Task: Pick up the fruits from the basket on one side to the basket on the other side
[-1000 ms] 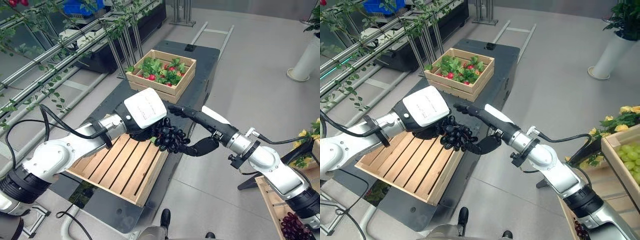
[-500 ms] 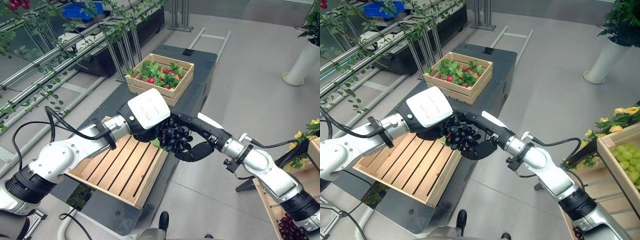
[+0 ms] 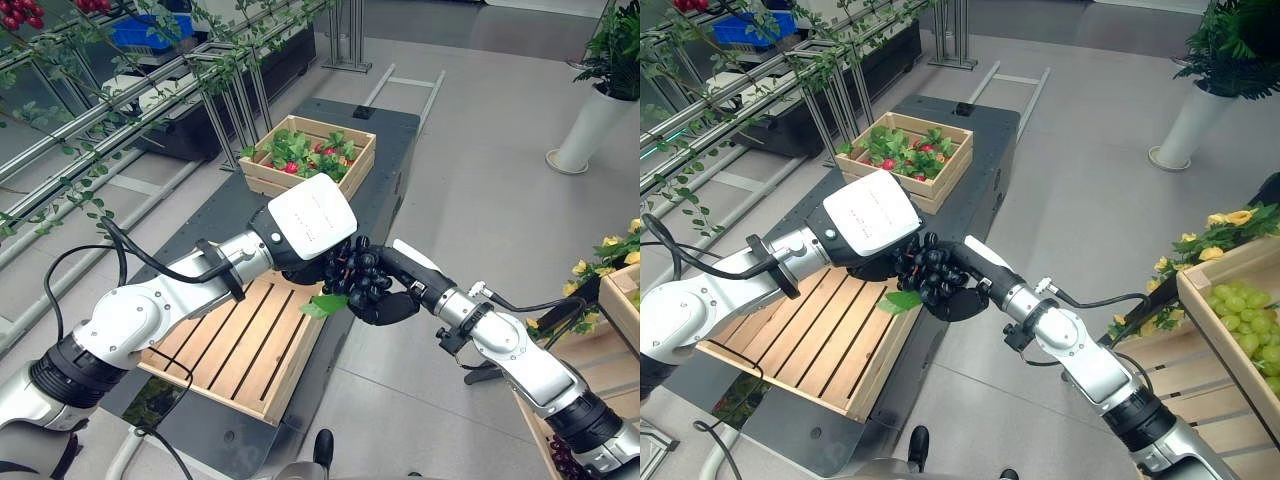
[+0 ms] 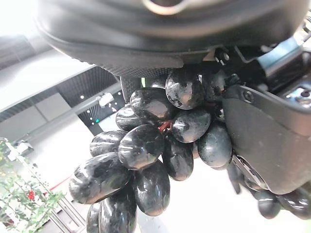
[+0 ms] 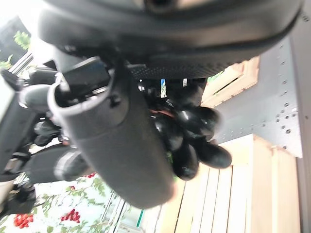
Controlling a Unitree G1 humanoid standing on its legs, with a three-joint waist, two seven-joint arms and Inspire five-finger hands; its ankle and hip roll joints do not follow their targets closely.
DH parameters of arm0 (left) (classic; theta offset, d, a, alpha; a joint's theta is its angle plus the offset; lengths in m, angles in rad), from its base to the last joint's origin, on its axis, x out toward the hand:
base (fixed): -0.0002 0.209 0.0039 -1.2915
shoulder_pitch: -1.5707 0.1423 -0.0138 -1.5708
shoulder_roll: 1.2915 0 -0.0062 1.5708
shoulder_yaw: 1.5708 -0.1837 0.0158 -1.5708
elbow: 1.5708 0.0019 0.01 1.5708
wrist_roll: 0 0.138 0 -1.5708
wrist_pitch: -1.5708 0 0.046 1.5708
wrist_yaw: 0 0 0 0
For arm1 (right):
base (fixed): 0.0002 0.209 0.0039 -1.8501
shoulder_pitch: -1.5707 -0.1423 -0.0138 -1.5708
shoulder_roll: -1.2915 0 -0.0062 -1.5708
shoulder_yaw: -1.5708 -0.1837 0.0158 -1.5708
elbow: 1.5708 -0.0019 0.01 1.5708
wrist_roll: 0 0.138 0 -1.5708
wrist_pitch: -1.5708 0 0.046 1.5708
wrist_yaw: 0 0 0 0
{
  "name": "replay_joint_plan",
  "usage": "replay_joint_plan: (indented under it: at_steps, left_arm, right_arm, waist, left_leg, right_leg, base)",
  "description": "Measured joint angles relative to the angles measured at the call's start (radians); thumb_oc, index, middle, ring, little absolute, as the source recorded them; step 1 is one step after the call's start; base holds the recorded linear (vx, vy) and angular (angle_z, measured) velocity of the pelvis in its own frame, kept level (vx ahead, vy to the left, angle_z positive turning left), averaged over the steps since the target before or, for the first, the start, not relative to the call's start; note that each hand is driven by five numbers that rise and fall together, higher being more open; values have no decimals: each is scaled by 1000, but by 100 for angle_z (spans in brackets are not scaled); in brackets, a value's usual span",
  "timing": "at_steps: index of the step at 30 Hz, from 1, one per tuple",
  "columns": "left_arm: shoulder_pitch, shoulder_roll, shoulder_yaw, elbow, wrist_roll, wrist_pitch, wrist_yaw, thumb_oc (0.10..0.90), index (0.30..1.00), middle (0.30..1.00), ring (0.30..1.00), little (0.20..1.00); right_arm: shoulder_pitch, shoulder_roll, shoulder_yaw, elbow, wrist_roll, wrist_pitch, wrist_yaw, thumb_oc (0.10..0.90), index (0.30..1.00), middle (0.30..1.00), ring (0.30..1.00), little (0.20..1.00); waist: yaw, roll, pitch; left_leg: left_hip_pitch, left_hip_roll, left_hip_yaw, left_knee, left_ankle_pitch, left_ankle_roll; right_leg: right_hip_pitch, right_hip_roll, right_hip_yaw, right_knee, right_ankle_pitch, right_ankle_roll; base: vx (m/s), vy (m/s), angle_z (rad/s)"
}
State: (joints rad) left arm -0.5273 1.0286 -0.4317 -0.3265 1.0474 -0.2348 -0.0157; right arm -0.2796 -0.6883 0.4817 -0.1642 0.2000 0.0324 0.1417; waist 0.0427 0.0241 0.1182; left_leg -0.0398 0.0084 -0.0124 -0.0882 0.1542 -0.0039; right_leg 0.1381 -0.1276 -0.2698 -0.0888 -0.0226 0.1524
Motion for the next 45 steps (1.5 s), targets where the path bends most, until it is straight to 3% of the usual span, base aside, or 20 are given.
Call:
replay_joint_plan:
  at_steps: [17,20,26,31,36,41,43,45]
  left_arm:
    - [0,-35,19,-11,-1,-2,-31,409,314,314,314,314]
    - [0,-36,19,-13,-1,-2,-40,800,900,900,900,900]
    - [3,-36,29,-14,-27,-1,-50,800,900,900,900,900]
    - [67,-37,130,-18,-82,14,-35,800,900,900,900,900]
    - [121,-36,216,-16,-150,101,15,800,900,900,900,900]
    - [157,-36,292,23,-266,205,110,800,900,900,900,900]
    - [161,-38,297,69,-339,265,167,800,900,900,900,900]
    - [211,-56,344,76,-445,284,215,800,900,900,900,900]
  right_arm:
    - [25,45,3,6,5,9,-66,400,300,300,300,300]
    - [34,49,3,6,8,9,-75,400,300,300,300,300]
    - [79,73,1,6,8,9,-107,400,300,300,300,300]
    - [130,83,-37,25,8,9,-194,400,300,300,300,300]
    - [206,85,-111,64,21,9,-251,400,300,300,300,300]
    - [233,104,-152,94,45,9,-286,400,300,300,300,300]
    - [234,119,-158,94,45,9,-310,400,300,300,300,300]
    - [238,131,-165,94,45,9,-322,400,300,300,300,300]
  waist:
    - [-3,0,0]
    - [-5,0,-1]
    - [-7,-11,-7]
    - [-24,-20,-13]
    - [-30,-27,-19]
    - [-61,-30,-20]
    - [-67,-30,-21]
    - [-73,-30,-21]
  left_leg:
    - [4,5,15,0,-1,1]
    - [6,5,18,0,-2,2]
    - [15,7,40,0,-9,3]
    - [31,9,59,-1,-21,1]
    - [38,16,103,-1,-34,0]
    - [47,23,134,-1,-40,1]
    - [61,29,138,-1,-48,-8]
    - [70,36,148,-1,-57,-12]
  right_leg:
    - [-3,1,20,0,1,0]
    - [-4,1,23,0,1,0]
    - [-6,-1,44,0,1,0]
    - [-8,-2,74,0,1,1]
    - [-29,-3,111,-1,2,1]
    - [-39,1,144,0,6,-1]
    - [-43,7,156,0,10,-6]
    - [-42,11,160,-1,11,-7]
  base:
    - [1,0,-1]
    - [-1,0,-1]
    - [-6,6,-10]
    - [-6,13,-18]
    - [-6,18,-28]
    - [-4,15,-23]
    - [-5,11,-37]
    - [-7,7,-25]
